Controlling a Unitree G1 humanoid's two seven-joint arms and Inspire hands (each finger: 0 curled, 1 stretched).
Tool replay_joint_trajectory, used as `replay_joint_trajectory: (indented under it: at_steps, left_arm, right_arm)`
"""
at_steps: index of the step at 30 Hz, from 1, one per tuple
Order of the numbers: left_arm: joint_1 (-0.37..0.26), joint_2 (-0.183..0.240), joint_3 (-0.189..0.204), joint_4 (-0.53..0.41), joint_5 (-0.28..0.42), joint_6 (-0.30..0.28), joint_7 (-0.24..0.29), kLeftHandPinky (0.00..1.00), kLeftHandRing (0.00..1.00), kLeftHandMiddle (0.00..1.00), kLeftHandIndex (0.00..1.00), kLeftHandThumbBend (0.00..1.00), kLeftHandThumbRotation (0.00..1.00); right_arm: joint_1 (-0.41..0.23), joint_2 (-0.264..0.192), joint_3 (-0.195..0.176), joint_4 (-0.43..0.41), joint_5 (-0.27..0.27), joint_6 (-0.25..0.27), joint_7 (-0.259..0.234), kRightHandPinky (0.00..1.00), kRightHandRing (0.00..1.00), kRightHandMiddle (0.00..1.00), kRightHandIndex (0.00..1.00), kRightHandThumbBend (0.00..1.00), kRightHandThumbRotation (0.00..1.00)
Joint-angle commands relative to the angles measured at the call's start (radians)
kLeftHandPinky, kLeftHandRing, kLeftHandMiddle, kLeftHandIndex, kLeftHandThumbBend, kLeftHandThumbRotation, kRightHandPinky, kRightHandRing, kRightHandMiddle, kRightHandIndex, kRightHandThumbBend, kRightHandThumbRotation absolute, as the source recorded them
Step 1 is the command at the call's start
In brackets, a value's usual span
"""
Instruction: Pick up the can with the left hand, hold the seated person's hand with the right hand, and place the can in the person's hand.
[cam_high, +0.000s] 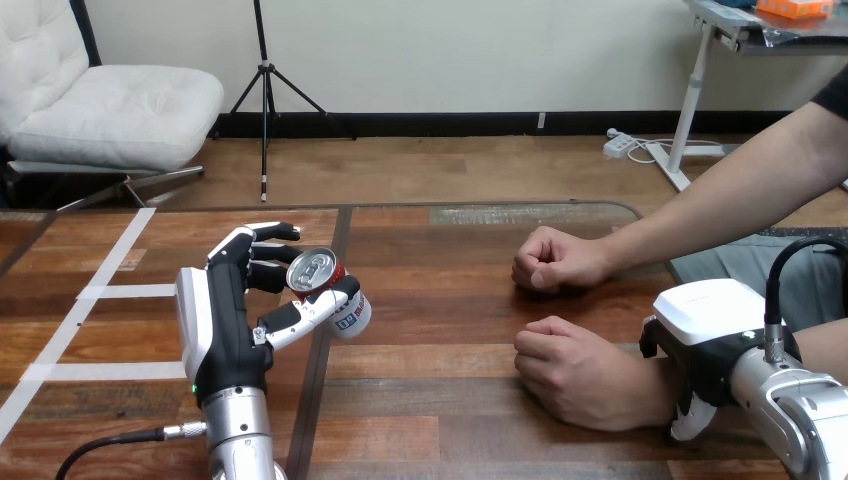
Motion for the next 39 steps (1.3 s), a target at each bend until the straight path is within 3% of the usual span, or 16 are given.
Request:
replay_joint_trajectory:
  at_steps: [1, 6, 9, 12, 16, 18, 22, 26, 31, 39]
  left_arm:
    - [-0.053, 0.009, 0.008, -0.051, -0.001, -0.019, 0.004, 0.49, 0.45, 0.47, 0.57, 0.72, 0.0]
    - [-0.053, 0.009, 0.007, -0.054, -0.001, -0.019, 0.004, 0.48, 0.45, 0.47, 0.57, 0.72, 0.0]
    - [-0.055, 0.009, 0.008, -0.052, -0.003, -0.023, 0.003, 0.48, 0.45, 0.47, 0.57, 0.72, 0.0]
    - [-0.056, 0.01, 0.008, -0.051, 0.0, -0.02, 0.007, 0.48, 0.45, 0.47, 0.57, 0.72, 0.0]
    - [-0.055, 0.012, 0.008, -0.053, 0.0, -0.017, 0.006, 0.47, 0.45, 0.47, 0.57, 0.72, 0.0]
    - [-0.055, 0.012, 0.008, -0.053, -0.001, -0.016, 0.005, 0.47, 0.45, 0.47, 0.57, 0.72, 0.0]
    - [-0.057, 0.014, 0.008, -0.05, 0.0, -0.02, 0.005, 0.47, 0.44, 0.47, 0.57, 0.72, 0.0]
    - [-0.056, 0.015, 0.009, -0.05, -0.004, -0.024, -0.002, 0.47, 0.45, 0.47, 0.58, 0.72, 0.0]
    - [-0.055, 0.016, 0.009, -0.051, -0.005, -0.024, -0.004, 0.47, 0.45, 0.47, 0.58, 0.71, 0.0]
    - [-0.056, 0.017, 0.009, -0.049, -0.004, -0.023, -0.003, 0.48, 0.45, 0.47, 0.58, 0.71, 0.0]
  right_arm:
    - [-0.007, -0.01, 0.031, 0.042, 0.012, 0.011, 0.031, 0.66, 0.74, 0.79, 0.76, 0.89, 0.09]
    - [0.002, -0.008, 0.03, 0.041, 0.019, 0.016, 0.036, 0.56, 0.69, 0.75, 0.75, 0.9, 0.11]
    - [-0.004, 0.003, 0.029, 0.049, 0.036, 0.039, 0.077, 0.5, 0.67, 0.73, 0.74, 0.88, 0.12]
    - [0.013, 0.004, 0.02, 0.035, 0.057, 0.035, 0.053, 0.45, 0.63, 0.69, 0.74, 0.89, 0.12]
    - [0.018, 0.007, 0.016, 0.038, 0.084, 0.045, 0.064, 0.39, 0.59, 0.65, 0.73, 0.9, 0.1]
    - [0.014, 0.005, 0.025, 0.042, 0.079, 0.055, 0.074, 0.32, 0.49, 0.57, 0.72, 0.9, 0.1]
    - [0.024, 0.004, 0.022, 0.048, 0.1, 0.044, 0.041, 0.22, 0.34, 0.44, 0.71, 0.9, 0.09]
    - [0.027, 0.006, 0.023, 0.052, 0.11, 0.054, 0.036, 0.16, 0.26, 0.38, 0.68, 0.9, 0.07]
    - [0.034, 0.007, 0.026, 0.06, 0.117, 0.055, 0.017, 0.14, 0.22, 0.34, 0.66, 0.89, 0.06]
    - [0.045, 0.008, 0.03, 0.065, 0.132, 0.059, -0.016, 0.18, 0.3, 0.42, 0.65, 0.89, 0.04]
